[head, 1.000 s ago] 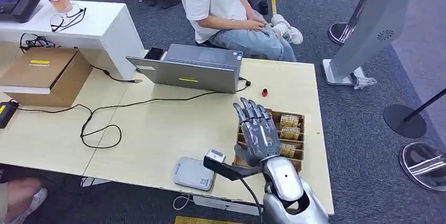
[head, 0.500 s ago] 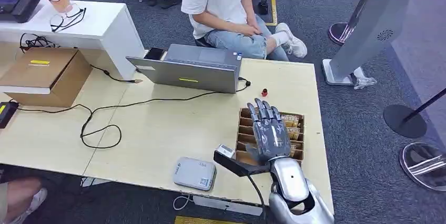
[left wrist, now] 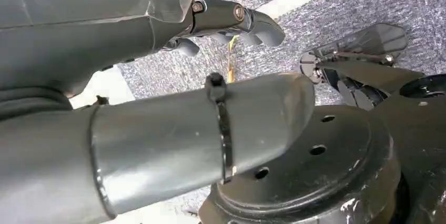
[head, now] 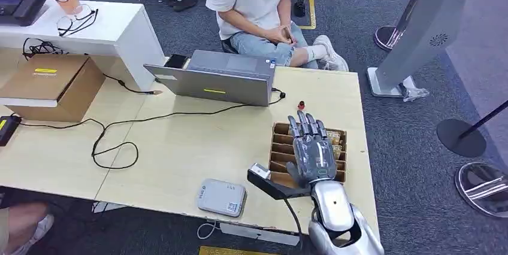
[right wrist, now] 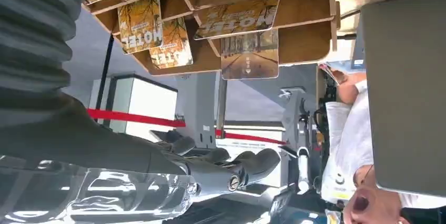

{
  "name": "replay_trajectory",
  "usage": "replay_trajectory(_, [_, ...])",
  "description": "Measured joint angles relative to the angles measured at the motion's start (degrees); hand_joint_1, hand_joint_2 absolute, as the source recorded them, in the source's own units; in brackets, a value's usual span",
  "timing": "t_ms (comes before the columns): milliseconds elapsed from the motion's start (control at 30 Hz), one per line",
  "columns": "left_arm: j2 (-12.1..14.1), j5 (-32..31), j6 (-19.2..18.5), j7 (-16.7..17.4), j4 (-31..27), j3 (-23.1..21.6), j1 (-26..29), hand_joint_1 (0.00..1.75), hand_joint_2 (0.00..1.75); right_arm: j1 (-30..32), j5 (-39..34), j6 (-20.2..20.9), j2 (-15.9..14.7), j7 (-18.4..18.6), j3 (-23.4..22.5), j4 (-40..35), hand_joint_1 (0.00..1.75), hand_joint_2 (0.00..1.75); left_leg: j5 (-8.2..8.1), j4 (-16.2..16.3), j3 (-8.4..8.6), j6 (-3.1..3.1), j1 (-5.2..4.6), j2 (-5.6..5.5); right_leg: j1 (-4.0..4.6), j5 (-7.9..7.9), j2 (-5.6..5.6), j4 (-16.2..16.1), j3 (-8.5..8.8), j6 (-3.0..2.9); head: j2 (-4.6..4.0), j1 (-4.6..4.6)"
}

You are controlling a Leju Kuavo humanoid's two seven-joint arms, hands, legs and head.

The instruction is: Pass the card to the sensor for recognition and then transmit it.

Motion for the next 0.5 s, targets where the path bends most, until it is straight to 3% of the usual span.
replay_trajectory(500, [-0.28,-0.61,-0.24,-0.15,-0.7,1.25,-0.03,0.0,0.0,0.11,-0.46,2.23,-0.31,-0.52,0.0,-0.11,0.0,1.75,0.0,0.0,0.0,0.0,0.0,0.0,0.0,0.0,0.0,0.0,0.0,0.0,0.0,0.02])
